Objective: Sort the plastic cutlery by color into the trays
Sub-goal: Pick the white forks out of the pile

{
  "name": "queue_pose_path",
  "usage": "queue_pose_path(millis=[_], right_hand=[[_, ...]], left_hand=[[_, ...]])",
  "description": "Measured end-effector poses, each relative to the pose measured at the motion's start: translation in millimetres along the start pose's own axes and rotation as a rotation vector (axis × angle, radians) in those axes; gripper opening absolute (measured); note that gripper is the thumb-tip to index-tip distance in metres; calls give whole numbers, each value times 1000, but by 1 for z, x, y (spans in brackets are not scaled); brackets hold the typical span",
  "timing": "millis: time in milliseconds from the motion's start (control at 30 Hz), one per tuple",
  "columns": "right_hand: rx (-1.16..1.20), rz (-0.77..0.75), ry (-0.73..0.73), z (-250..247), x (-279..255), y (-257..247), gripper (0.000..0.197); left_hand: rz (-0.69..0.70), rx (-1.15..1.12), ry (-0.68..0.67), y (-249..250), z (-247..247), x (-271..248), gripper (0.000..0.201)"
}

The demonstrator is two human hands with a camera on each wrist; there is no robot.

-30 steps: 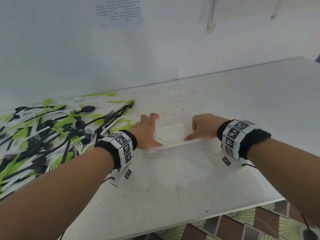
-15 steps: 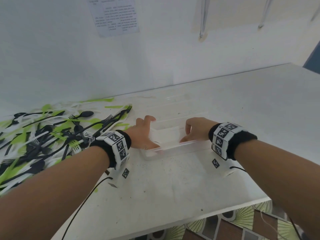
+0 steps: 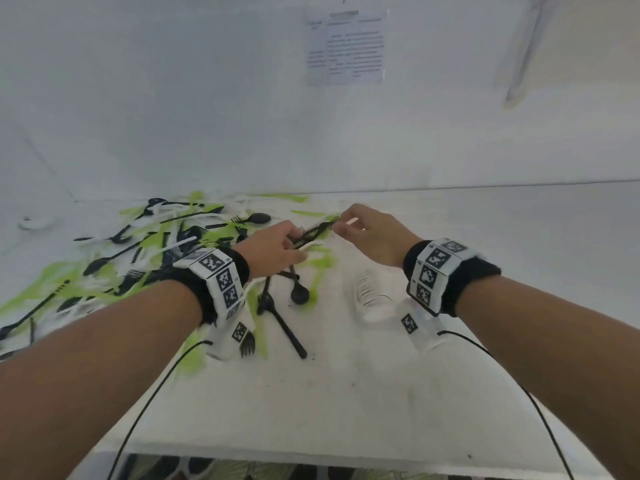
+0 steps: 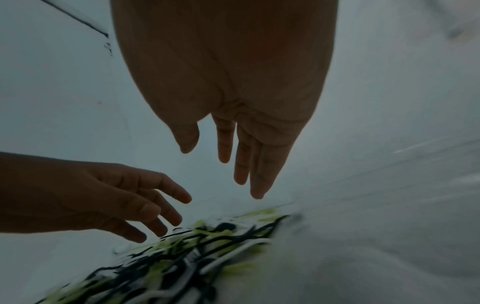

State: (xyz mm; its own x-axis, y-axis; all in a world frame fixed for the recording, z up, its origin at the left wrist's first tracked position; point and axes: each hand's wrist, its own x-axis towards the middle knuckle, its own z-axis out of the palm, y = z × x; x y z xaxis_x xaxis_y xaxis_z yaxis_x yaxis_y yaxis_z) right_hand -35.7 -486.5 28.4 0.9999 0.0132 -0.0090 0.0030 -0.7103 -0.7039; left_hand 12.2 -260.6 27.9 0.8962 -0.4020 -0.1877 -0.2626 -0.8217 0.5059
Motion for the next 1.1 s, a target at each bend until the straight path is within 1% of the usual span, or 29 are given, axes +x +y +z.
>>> queue_pose_path(millis=[33,100,167,233,400,500,600,733,900,1000,1100], right_hand=[[2,-6,-37,11,9,-12,39],[-15,-11,-137,32,26,-38,57],[-27,-12,-243,53,38,-61,76],[-66,-35,-306,72,47,-84,82],[-154,-130,-336,122,73,-124,75],[-170,-131,-329,153,99,-144,77],[-210,-112,-310,186,132,-166,75],[-226,-42,-283,230,168,-202,59],[-249,-11,-204,281,212,-233,42],[-268,19,-152,302,230,-246,33],[-278,59,-141,315,248,-259,27]], left_hand=[[-48,19,-10,-11,-10,-8,58],[-100,88,-15,-35,-29,-23,75],[-126,147,-6,-58,-47,-39,78],[-167,173,15,-80,-62,-50,74],[-261,152,82,-143,-89,-56,68],[-278,137,109,-182,-107,-48,60],[-262,121,106,-225,-127,-35,55],[-221,81,114,-287,-162,-17,53],[-202,59,59,-362,-197,10,46],[-169,100,75,-398,-207,27,39],[-154,125,80,-422,-215,48,36]])
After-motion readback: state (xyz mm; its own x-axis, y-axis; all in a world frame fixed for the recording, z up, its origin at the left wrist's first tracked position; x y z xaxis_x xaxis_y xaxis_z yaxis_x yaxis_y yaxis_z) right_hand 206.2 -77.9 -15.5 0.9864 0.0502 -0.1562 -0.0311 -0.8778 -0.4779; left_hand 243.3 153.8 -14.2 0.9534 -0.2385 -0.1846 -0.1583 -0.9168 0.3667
